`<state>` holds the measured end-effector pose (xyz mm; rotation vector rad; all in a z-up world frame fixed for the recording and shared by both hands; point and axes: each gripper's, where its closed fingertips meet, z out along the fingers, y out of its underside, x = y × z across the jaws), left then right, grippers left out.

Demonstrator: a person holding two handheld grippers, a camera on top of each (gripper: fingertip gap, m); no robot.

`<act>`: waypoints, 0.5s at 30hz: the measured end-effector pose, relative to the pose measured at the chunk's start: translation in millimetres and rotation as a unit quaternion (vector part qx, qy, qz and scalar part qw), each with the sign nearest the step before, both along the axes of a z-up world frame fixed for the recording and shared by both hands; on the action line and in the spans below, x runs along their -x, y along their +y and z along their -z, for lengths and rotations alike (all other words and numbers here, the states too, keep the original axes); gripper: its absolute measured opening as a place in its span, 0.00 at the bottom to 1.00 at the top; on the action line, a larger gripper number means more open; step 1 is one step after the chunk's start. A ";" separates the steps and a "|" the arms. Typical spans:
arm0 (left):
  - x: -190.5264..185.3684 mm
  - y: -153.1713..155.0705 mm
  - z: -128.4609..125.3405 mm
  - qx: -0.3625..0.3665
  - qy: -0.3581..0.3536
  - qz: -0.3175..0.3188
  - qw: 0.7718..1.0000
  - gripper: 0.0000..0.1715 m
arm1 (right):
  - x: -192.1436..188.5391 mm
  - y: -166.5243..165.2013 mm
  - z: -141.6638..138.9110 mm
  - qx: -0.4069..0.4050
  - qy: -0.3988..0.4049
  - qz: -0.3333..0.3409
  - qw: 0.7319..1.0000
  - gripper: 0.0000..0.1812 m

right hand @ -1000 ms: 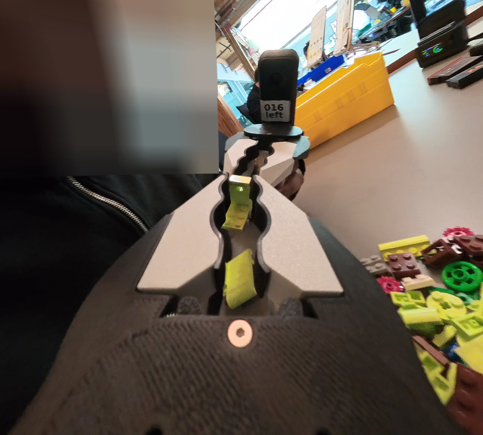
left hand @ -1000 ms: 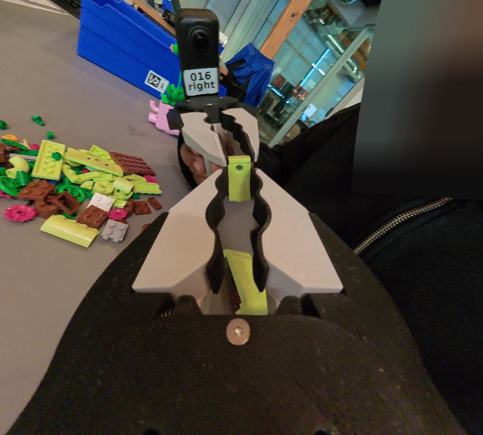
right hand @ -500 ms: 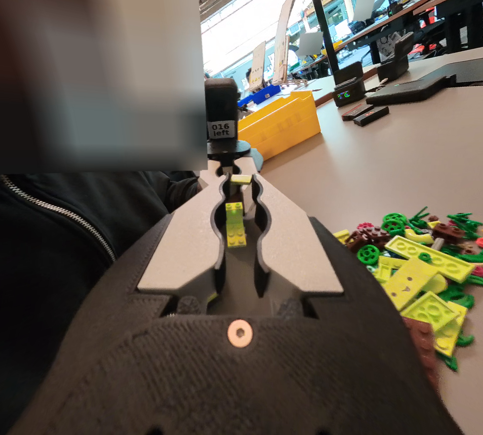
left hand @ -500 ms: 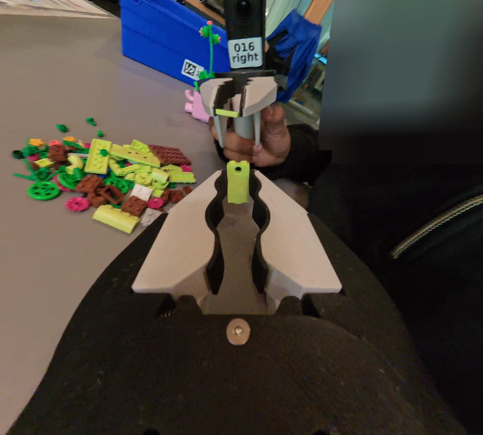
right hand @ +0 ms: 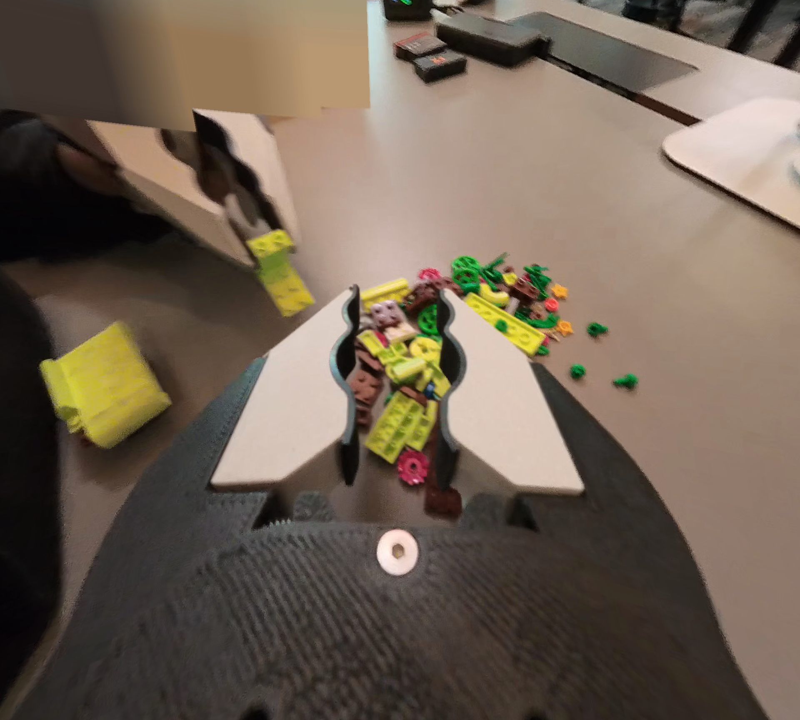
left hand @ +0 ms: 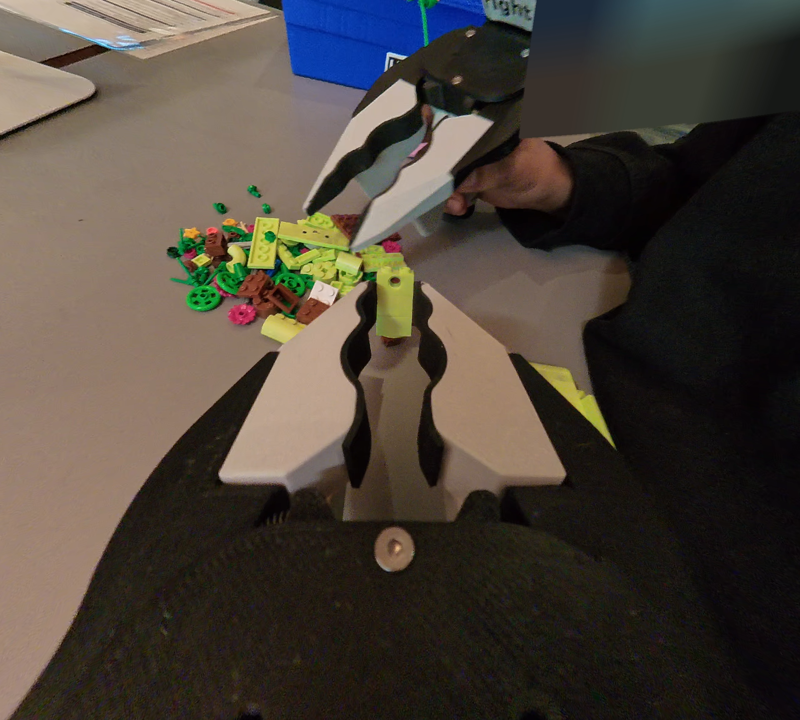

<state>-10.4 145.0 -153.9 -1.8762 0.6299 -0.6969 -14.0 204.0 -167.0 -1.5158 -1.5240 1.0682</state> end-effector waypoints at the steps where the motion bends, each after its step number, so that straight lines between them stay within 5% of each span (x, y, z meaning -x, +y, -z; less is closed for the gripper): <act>1: 1.8 1.2 1.7 -0.001 0.008 -0.005 1.000 0.08 | 0.8 -8.3 -4.3 0.005 0.011 -0.020 1.000 0.19; 11: 8.1 11.0 17.9 -0.089 0.196 -0.062 0.975 0.08 | 10.1 -49.6 -15.4 0.199 0.033 -0.099 0.975 0.18; 15: 5.9 11.2 19.4 -0.093 0.203 -0.066 0.973 0.08 | 13.4 -50.5 -9.9 0.266 0.015 -0.090 0.960 0.10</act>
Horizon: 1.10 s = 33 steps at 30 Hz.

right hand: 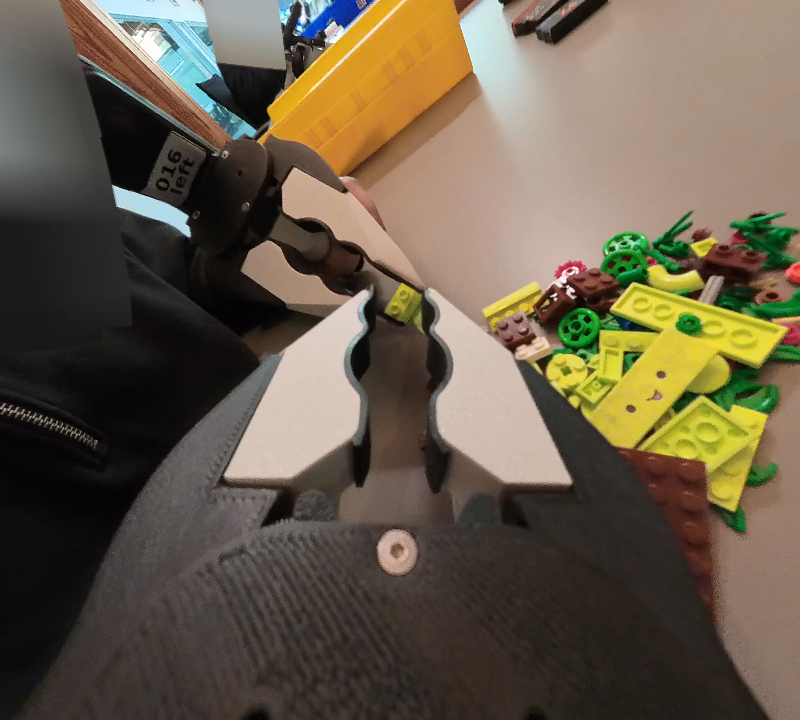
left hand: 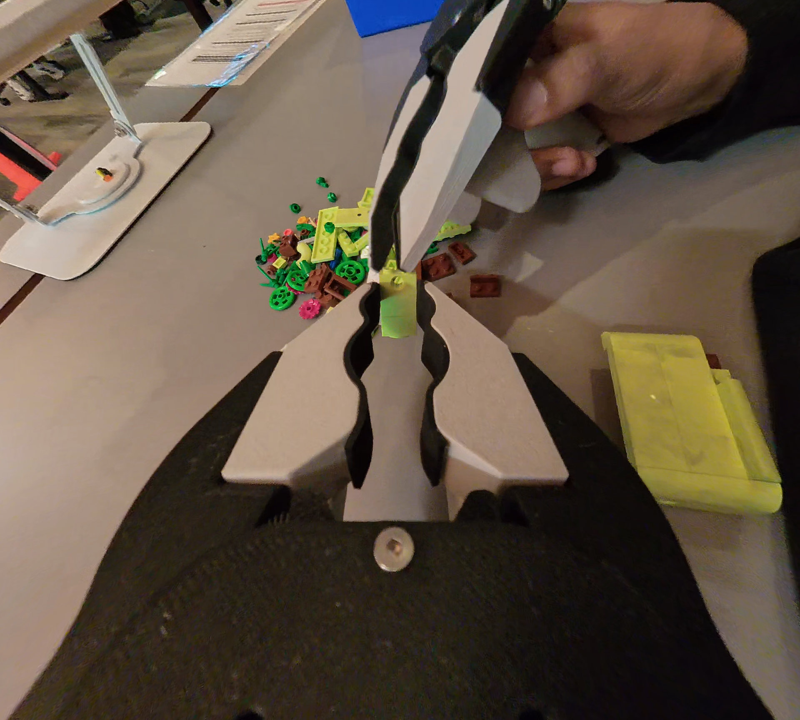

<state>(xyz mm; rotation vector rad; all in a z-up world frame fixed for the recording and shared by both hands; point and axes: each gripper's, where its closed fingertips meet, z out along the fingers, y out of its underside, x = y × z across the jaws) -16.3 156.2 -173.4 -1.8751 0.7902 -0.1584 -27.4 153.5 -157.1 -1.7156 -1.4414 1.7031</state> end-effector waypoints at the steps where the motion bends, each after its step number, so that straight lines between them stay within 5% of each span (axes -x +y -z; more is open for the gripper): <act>1: 1.3 0.6 -1.1 -0.001 -0.004 -0.003 1.000 0.08 | 0.3 -0.6 2.5 0.003 -0.009 -0.001 1.000 0.09; 8: -3.1 -0.7 -3.7 -0.020 -0.010 0.001 1.000 0.09 | -2.2 -2.4 8.7 0.019 -0.031 -0.012 0.999 0.03; 14: -3.0 -1.0 -14.9 -0.040 -0.044 0.003 0.998 0.25 | -7.7 3.2 -6.5 0.092 0.008 -0.020 0.996 0.03; 17: -3.6 -2.9 -29.5 -0.004 -0.170 0.008 0.985 0.31 | -11.7 2.1 -22.6 0.091 0.056 -0.035 0.994 0.03; 22: -3.2 -9.1 -48.2 0.121 -0.410 0.070 0.901 0.34 | -17.7 -1.8 -41.9 0.051 0.113 -0.047 0.991 0.03; 24: 1.6 -8.2 -51.8 0.085 -0.393 0.068 0.913 0.32 | -18.8 -4.9 -42.0 0.051 0.111 -0.056 0.991 0.03; 28: -4.2 -15.9 -47.7 0.011 -0.248 0.084 0.965 0.24 | -25.4 -16.1 -32.4 0.023 0.085 -0.102 0.991 0.03; 33: -22.4 -33.4 -32.2 0.037 -0.182 0.145 0.972 0.15 | -33.8 -34.0 -20.8 -0.049 0.063 -0.156 0.985 0.03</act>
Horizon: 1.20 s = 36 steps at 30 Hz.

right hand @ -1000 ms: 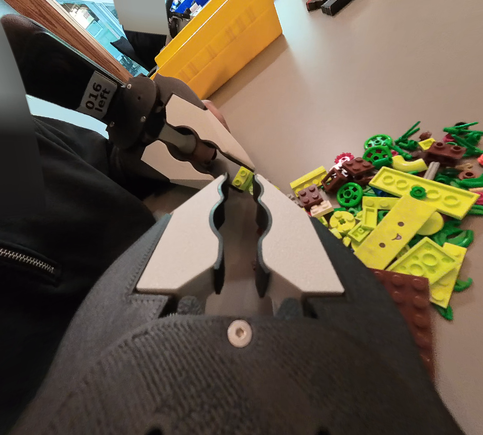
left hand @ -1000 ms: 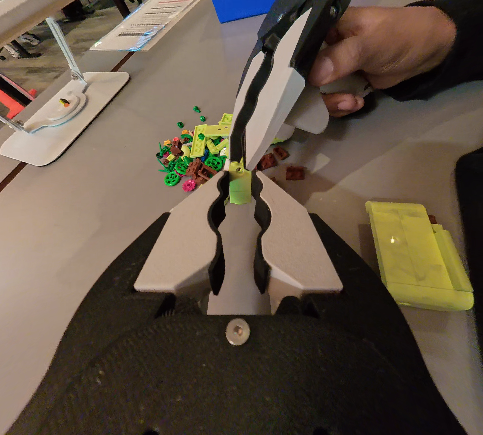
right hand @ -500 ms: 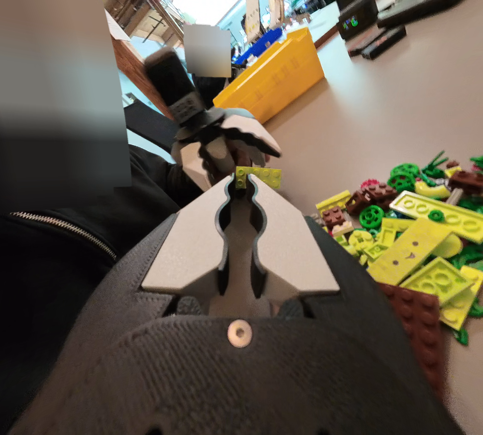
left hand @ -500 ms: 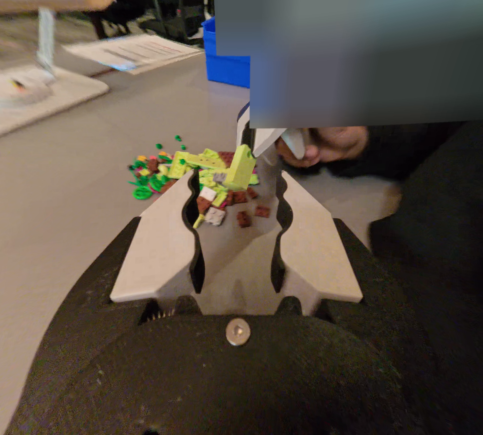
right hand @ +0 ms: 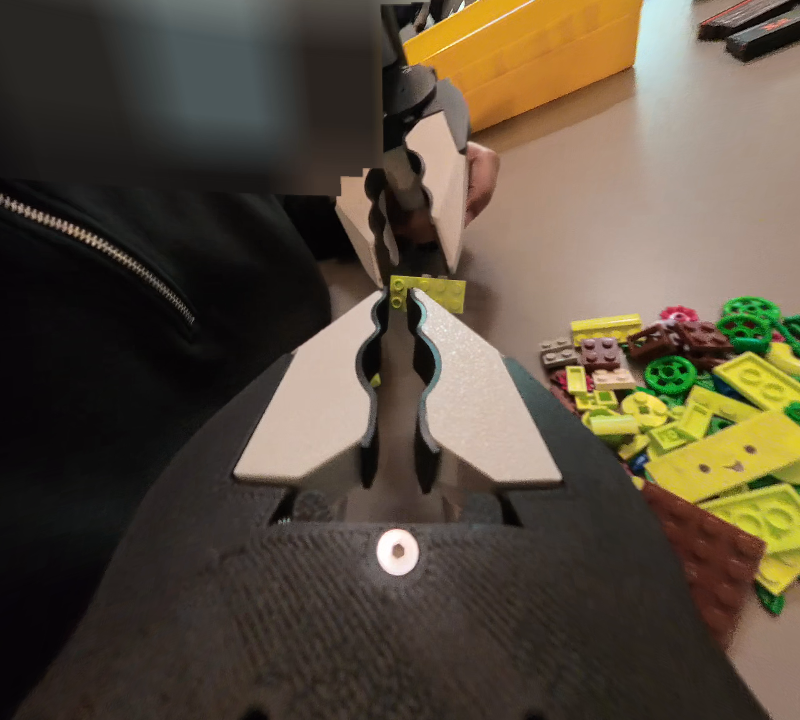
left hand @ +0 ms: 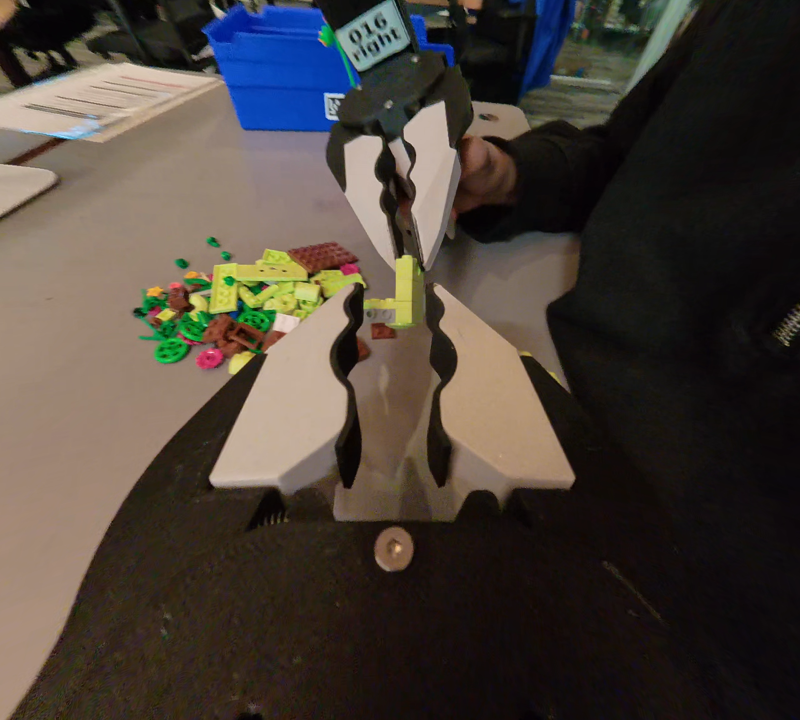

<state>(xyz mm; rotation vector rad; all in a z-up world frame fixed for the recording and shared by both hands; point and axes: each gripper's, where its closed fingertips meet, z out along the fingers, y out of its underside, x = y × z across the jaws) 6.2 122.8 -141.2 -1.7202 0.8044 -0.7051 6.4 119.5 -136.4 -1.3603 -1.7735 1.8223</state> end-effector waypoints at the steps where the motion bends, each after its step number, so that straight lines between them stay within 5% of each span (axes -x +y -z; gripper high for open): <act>1: -2.6 -1.9 2.8 0.009 0.002 0.009 1.000 0.15 | -0.6 -4.0 1.8 -0.012 -0.001 -0.008 1.000 0.03; 5: -10.5 -9.7 13.8 0.023 0.028 0.037 0.999 0.04 | 0.6 -10.0 10.9 -0.055 -0.008 -0.012 0.998 0.03; 14: -11.5 -10.7 21.1 0.054 0.037 0.043 0.997 0.03 | 1.0 -10.1 11.3 -0.061 0.003 -0.014 0.998 0.03; 18: -11.0 -9.6 28.9 0.083 0.051 0.042 0.994 0.02 | 4.6 -8.6 21.9 -0.137 0.010 0.004 0.990 0.10; 23: -9.8 -7.0 37.9 0.109 0.060 0.035 0.992 0.02 | 5.5 -9.3 32.6 -0.207 -0.002 0.012 0.978 0.04; 36: -13.4 -15.6 7.5 0.091 0.004 0.057 0.994 0.04 | 3.7 -16.2 -4.3 0.005 0.024 -0.014 1.000 0.03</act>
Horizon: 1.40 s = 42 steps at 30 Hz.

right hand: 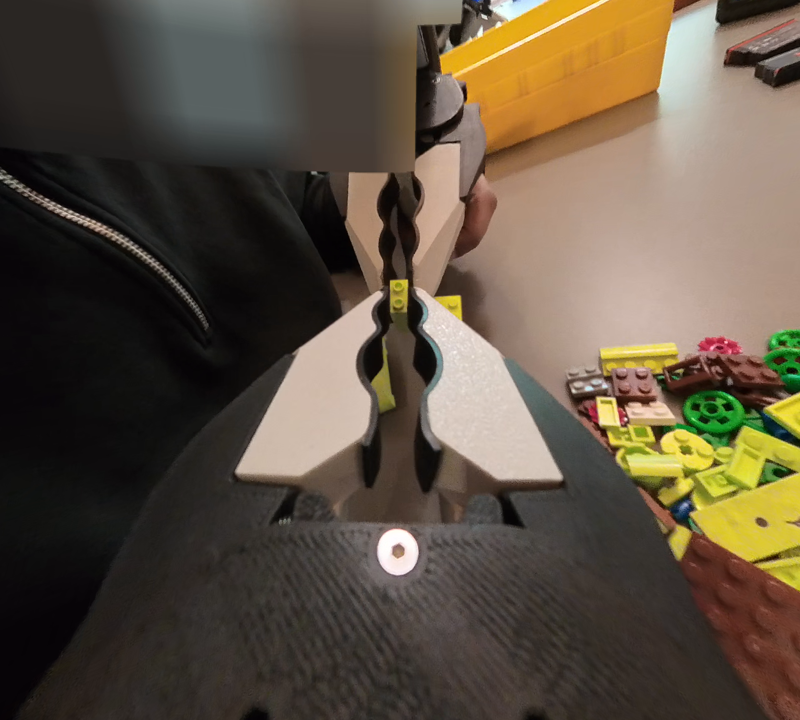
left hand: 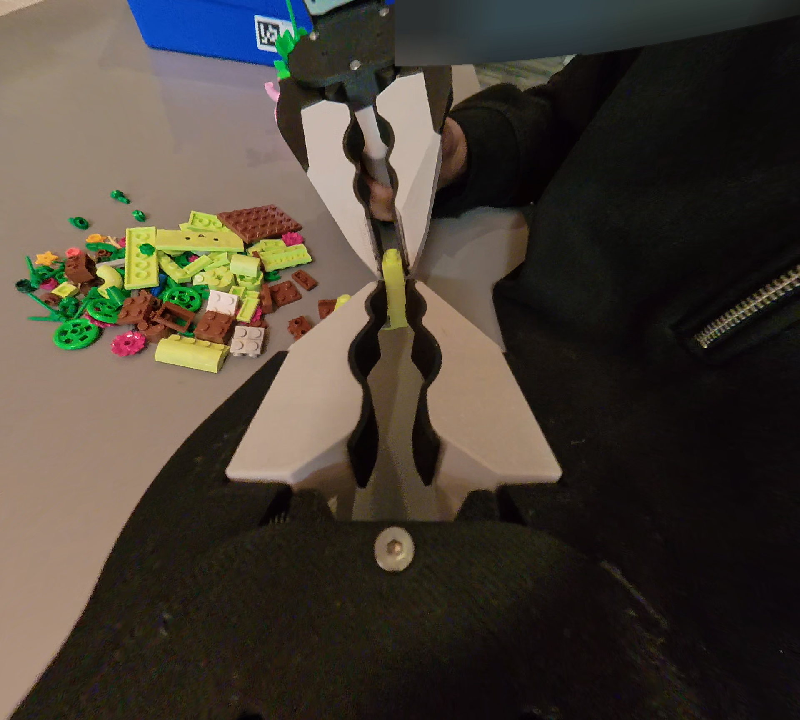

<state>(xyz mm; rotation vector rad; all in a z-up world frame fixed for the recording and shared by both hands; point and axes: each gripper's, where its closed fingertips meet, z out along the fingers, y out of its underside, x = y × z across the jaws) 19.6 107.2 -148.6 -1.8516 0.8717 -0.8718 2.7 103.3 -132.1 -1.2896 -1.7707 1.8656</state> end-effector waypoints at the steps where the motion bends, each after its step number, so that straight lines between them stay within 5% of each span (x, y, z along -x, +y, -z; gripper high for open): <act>1: 0.0 0.1 -3.5 -0.009 -0.005 -0.001 1.000 0.04 | 0.2 0.2 -4.1 0.004 0.011 0.003 1.000 0.03; 2: 0.9 0.6 -3.5 -0.020 0.002 -0.003 1.000 0.02 | -1.2 1.7 -16.6 0.016 0.043 0.010 0.999 0.03; 4: 10.6 -0.1 48.1 -0.001 0.134 0.000 0.991 0.03 | -13.5 30.5 -69.6 0.107 0.147 0.054 0.982 0.02; 5: 1.0 -5.3 37.1 0.003 0.093 0.018 0.995 0.03 | -14.0 44.0 -70.2 0.084 0.150 0.089 0.981 0.03; 6: -5.7 -5.8 15.0 -0.010 0.027 0.022 0.999 0.03 | -12.3 46.3 -60.5 0.031 0.137 0.118 0.983 0.03; 9: 8.9 7.1 10.0 -0.016 0.025 -0.017 0.999 0.03 | 4.0 45.6 -24.4 -0.125 0.073 0.175 0.974 0.03; 12: 13.3 10.8 9.4 -0.021 0.018 -0.031 0.999 0.03 | 15.2 80.3 -3.1 -0.222 0.029 0.259 0.940 0.03; 16: 19.6 14.4 -1.8 -0.031 -0.012 -0.044 0.998 0.03 | 11.1 114.6 41.4 -0.245 -0.078 0.307 0.916 0.03; 19: 27.3 18.3 -10.0 -0.028 -0.047 -0.057 0.997 0.03 | 9.6 122.9 49.0 -0.238 -0.104 0.316 0.913 0.06; 25: 37.1 26.7 -10.5 -0.033 -0.057 -0.085 0.994 0.03 | 6.7 123.2 26.8 -0.220 -0.053 0.327 0.917 0.10; 30: 39.7 34.0 -6.8 -0.049 -0.045 -0.112 0.991 0.03 | 10.8 82.9 1.0 -0.160 0.023 0.245 0.956 0.16; 37: 27.1 25.5 -11.2 -0.017 -0.096 -0.073 0.993 0.03 | 19.2 26.2 9.1 -0.143 0.035 0.132 0.980 0.12; 42: 24.1 21.3 -17.2 0.025 -0.157 -0.051 0.986 0.03 | 21.9 22.3 9.3 -0.136 0.036 0.129 0.982 0.12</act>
